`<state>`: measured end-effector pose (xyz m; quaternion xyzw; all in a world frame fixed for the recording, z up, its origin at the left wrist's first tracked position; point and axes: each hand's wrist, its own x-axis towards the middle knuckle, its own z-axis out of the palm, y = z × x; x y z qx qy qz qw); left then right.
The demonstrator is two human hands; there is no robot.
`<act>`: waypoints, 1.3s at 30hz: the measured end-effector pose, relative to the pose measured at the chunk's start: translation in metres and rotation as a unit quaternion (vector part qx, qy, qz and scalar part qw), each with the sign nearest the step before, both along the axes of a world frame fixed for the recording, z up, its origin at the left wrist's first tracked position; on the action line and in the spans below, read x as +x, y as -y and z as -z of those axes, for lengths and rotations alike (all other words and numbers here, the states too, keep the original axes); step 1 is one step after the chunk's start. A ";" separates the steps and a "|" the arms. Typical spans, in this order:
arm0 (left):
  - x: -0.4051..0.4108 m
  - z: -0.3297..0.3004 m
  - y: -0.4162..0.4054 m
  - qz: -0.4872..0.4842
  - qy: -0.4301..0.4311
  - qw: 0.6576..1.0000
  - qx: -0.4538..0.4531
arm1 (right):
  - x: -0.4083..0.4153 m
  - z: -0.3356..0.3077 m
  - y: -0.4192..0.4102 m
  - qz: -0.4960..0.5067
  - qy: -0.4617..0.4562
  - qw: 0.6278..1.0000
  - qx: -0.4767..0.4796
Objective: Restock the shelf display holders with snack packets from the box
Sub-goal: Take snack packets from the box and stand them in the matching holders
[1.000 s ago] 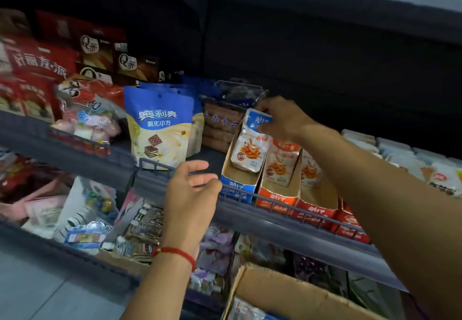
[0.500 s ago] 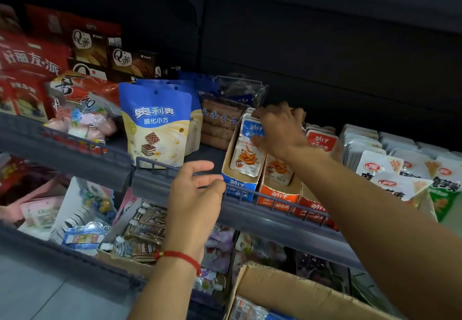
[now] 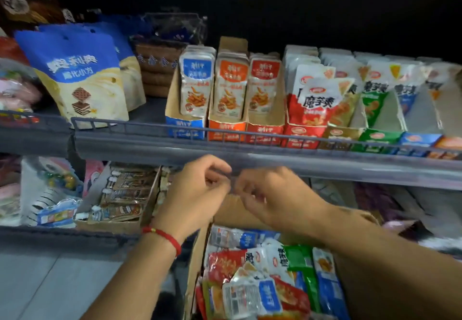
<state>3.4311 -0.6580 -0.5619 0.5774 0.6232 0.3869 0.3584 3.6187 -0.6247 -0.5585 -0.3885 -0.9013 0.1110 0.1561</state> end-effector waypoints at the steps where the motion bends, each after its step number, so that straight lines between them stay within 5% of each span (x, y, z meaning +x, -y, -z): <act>1: 0.007 0.009 0.008 0.033 -0.045 0.998 -0.013 | 0.011 0.022 0.008 -0.001 0.070 0.996 -0.055; 4: 0.023 0.033 0.024 0.103 -0.146 0.982 -0.064 | 0.033 0.087 0.018 -0.027 0.233 0.954 -0.186; 7: 0.033 0.050 0.029 0.137 -0.223 0.959 -0.106 | 0.034 0.140 0.020 -0.036 0.279 0.930 -0.237; 19: 0.045 0.066 0.016 0.149 -0.293 0.935 -0.131 | 0.033 0.203 0.036 -0.086 0.308 0.937 -0.144; 27: 0.052 0.066 0.010 0.154 -0.304 0.931 -0.128 | 0.057 0.185 0.035 -0.086 0.222 0.964 -0.121; 35: 0.064 0.062 0.010 0.168 -0.310 0.926 -0.136 | 0.094 0.152 0.025 0.071 0.185 0.937 -0.286; 39: 0.077 0.065 0.007 0.180 -0.257 0.938 -0.148 | 0.125 0.104 0.014 0.137 0.050 0.927 -0.346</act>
